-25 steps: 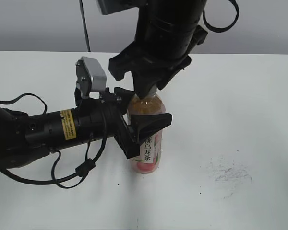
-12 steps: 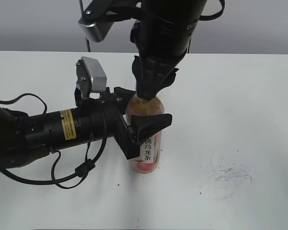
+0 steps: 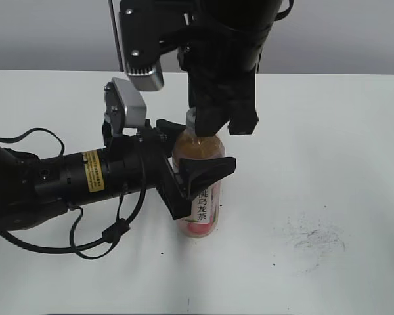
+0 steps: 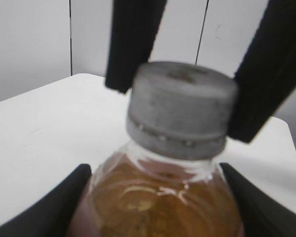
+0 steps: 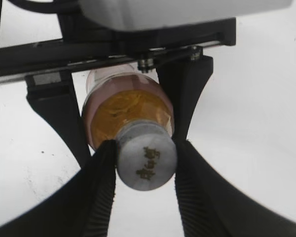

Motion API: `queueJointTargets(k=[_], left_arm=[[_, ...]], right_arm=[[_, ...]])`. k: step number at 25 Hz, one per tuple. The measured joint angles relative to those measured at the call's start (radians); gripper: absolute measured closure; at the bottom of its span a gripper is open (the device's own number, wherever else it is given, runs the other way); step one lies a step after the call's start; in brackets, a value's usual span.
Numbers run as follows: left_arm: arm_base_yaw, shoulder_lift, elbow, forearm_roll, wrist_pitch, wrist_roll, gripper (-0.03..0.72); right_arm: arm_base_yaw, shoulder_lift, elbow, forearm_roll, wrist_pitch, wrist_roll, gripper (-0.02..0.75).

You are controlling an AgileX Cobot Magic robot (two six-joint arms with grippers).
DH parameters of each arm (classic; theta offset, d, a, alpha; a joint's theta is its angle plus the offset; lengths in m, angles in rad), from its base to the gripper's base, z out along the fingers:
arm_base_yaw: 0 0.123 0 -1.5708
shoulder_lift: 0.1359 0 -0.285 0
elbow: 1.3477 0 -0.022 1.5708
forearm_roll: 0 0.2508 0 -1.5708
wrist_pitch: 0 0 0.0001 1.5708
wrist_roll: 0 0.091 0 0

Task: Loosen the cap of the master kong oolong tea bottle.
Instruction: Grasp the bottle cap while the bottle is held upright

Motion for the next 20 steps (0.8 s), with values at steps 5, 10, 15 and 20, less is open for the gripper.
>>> queueJointTargets(k=[5, 10, 15, 20], left_arm=[[0.000, 0.000, 0.000, 0.004, 0.000, 0.002, 0.240], [0.000, 0.000, 0.000, 0.010, -0.003, 0.004, 0.240], [0.000, 0.000, 0.000, 0.012, -0.003, 0.005, 0.240], [0.000, 0.000, 0.000, 0.012, -0.003, 0.005, 0.240]], right_arm=[[0.001, 0.000, -0.001, 0.000, 0.000, -0.284, 0.459], [0.004, 0.000, -0.002, 0.010, -0.002, -0.600, 0.459], [0.004, 0.000, -0.002, 0.018, -0.005, -0.900, 0.459], [0.004, 0.000, -0.002, 0.020, -0.006, -0.902, 0.459]])
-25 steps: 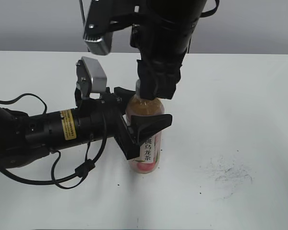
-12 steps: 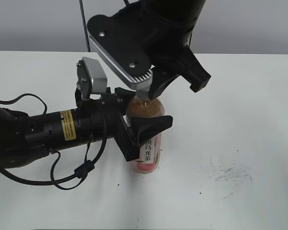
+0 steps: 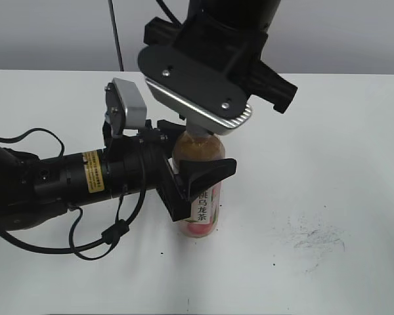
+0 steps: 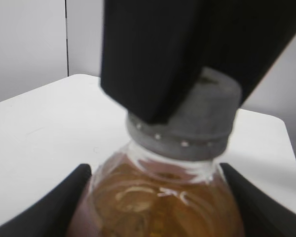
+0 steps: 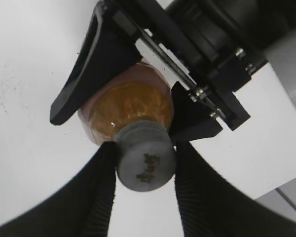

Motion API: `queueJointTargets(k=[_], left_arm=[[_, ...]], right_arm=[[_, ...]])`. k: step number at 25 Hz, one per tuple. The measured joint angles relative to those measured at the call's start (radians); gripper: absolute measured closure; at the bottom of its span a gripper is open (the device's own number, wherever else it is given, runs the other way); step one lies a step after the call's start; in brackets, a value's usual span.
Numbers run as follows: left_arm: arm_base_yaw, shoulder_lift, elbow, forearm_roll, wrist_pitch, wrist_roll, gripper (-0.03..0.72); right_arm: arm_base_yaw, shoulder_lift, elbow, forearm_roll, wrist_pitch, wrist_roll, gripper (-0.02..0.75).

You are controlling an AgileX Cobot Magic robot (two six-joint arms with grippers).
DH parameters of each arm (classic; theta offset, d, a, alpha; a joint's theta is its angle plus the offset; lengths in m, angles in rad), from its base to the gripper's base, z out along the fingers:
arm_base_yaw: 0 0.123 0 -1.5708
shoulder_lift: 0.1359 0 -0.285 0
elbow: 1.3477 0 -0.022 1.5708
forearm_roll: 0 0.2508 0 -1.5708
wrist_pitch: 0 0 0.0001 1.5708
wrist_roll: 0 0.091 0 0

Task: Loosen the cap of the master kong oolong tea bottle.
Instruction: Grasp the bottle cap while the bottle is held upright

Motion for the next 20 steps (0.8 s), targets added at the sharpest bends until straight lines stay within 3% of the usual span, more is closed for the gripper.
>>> queueJointTargets(k=[3, 8, 10, 14, 20], left_arm=[[0.000, 0.000, 0.000, -0.002, 0.000, -0.001, 0.240], [0.000, 0.000, 0.000, -0.012, 0.002, -0.006, 0.240], [0.000, 0.000, 0.000, -0.012, 0.002, -0.006, 0.240], [0.000, 0.000, 0.000, -0.014, 0.002, -0.008, 0.240], [0.000, 0.000, 0.000, -0.010, 0.003, -0.008, 0.240]], right_arm=[[0.000, 0.000, 0.000, 0.008, 0.001, 0.212, 0.426], [0.010, 0.001, 0.002, 0.062, 0.003, 0.674, 0.139], [0.010, 0.001, 0.002, 0.060, 0.005, 0.848, 0.130], [0.010, 0.001, 0.002, -0.005, 0.006, 1.198, 0.183], [0.010, 0.001, 0.002, -0.057, 0.007, 1.604, 0.195]])
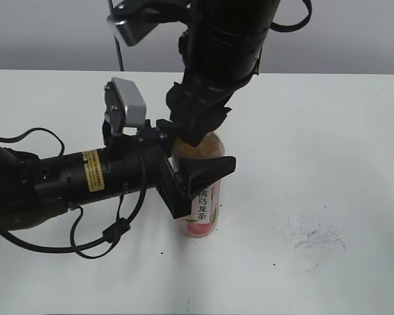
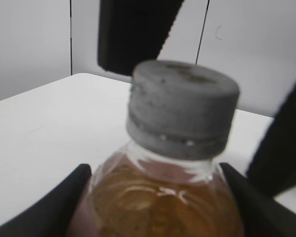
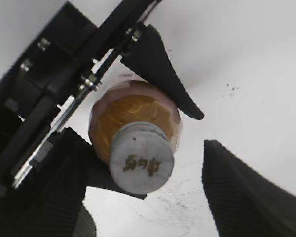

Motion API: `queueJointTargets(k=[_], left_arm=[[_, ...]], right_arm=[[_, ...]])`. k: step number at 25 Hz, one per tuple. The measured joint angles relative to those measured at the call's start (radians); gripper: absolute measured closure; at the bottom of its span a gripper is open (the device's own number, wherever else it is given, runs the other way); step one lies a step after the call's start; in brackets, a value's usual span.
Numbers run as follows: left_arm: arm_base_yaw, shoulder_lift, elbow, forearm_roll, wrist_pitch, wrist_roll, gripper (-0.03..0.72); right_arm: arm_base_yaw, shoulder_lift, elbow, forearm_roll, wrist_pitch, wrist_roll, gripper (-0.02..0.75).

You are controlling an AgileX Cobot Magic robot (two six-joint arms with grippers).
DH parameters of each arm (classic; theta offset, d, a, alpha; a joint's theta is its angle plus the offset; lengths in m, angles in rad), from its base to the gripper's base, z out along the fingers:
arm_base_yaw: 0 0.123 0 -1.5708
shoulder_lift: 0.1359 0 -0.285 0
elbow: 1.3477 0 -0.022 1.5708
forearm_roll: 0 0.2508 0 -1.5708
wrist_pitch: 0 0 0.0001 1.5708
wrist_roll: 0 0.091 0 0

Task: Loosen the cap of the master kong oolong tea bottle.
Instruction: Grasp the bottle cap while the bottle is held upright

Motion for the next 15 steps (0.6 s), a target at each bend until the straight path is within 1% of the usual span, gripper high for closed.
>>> queueJointTargets(k=[4, 7, 11, 15], left_arm=[[0.000, 0.000, 0.000, 0.000, 0.000, 0.000, 0.240], [0.000, 0.000, 0.000, 0.002, 0.000, 0.000, 0.240], [0.000, 0.000, 0.000, 0.005, 0.000, 0.000, 0.240], [0.000, 0.000, 0.000, 0.007, 0.000, 0.000, 0.240]], right_arm=[[0.000, 0.000, 0.000, 0.002, 0.000, 0.222, 0.205], [0.000, 0.000, 0.000, 0.003, 0.001, 0.341, 0.243], [0.000, 0.000, 0.000, 0.003, 0.001, 0.388, 0.327], [0.000, 0.000, 0.000, 0.014, 0.001, 0.385, 0.444]])
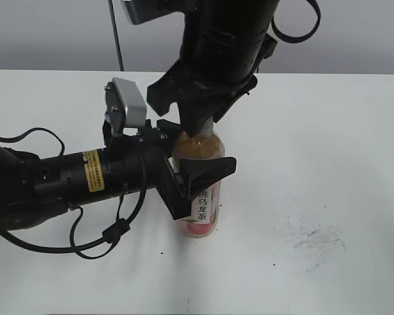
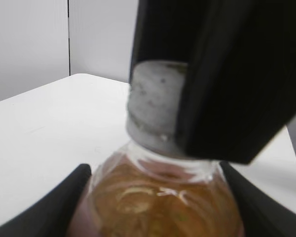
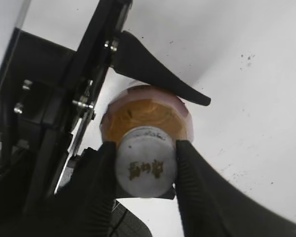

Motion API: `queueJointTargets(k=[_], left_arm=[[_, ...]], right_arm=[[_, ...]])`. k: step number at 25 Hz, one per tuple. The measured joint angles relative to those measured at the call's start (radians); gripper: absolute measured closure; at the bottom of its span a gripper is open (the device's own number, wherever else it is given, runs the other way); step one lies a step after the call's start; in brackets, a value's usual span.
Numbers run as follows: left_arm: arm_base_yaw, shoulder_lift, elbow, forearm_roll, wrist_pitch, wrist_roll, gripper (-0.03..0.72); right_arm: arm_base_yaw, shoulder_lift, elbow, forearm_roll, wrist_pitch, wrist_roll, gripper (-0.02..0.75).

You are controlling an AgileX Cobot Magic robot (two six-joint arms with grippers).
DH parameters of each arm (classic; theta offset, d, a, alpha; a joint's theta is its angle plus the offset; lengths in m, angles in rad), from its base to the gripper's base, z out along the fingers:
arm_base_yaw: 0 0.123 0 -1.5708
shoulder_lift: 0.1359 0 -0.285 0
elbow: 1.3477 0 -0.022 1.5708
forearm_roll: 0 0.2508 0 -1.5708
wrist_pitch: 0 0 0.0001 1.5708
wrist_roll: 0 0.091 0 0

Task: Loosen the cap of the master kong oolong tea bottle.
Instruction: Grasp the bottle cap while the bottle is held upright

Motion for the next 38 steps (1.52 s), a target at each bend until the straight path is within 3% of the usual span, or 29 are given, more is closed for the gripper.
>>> queueJointTargets(k=[5, 11, 31, 35, 38], left_arm=[[0.000, 0.000, -0.001, 0.004, 0.000, 0.000, 0.240], [0.000, 0.000, -0.001, 0.009, -0.002, 0.003, 0.240], [0.000, 0.000, 0.000, 0.031, -0.007, 0.015, 0.240], [0.000, 0.000, 0.000, 0.032, -0.007, 0.015, 0.240], [0.001, 0.000, 0.000, 0.032, -0.007, 0.015, 0.240]], right_arm=[[0.000, 0.000, 0.000, 0.001, 0.000, -0.131, 0.465], [0.000, 0.000, 0.000, 0.001, 0.002, -0.487, 0.465], [-0.005, -0.001, -0.002, 0.055, 0.009, -2.135, 0.465], [-0.005, -0.001, -0.002, 0.058, 0.009, -2.207, 0.465], [-0.008, -0.001, -0.002, 0.060, 0.009, -2.119, 0.456]])
